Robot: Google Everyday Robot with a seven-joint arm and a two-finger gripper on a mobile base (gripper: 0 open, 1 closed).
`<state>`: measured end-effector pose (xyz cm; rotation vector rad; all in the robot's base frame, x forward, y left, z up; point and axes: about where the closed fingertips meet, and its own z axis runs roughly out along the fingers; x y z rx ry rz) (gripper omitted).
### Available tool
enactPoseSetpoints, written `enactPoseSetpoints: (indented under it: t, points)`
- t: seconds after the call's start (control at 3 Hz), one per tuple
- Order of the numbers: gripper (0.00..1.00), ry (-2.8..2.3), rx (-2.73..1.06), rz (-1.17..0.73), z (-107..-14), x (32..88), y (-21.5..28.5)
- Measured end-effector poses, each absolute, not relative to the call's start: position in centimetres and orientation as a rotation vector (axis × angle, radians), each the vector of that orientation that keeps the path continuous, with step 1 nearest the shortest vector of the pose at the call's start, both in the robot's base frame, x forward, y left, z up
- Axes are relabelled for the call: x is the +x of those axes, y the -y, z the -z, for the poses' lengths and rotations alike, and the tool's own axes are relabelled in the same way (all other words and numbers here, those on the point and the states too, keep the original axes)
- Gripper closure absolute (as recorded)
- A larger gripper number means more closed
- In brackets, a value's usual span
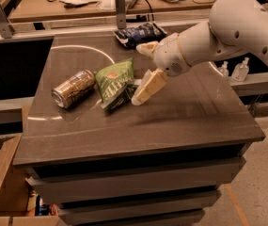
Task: Move green jalapeno chip bag near orange can
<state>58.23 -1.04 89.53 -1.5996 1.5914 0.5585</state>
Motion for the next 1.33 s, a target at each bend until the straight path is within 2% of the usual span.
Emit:
enactPoseSetpoints:
  t: [0.33, 1.0, 1.33]
  points:
    - [0.00, -1.661, -1.503, -0.529, -89.7, 59.4, 4.3]
    - [0.00, -1.820, -1.258, -0.305, -91.2, 62.8, 14.7]
    - [0.00, -1.820, -1.258, -0.305, -91.2, 62.8, 14.7]
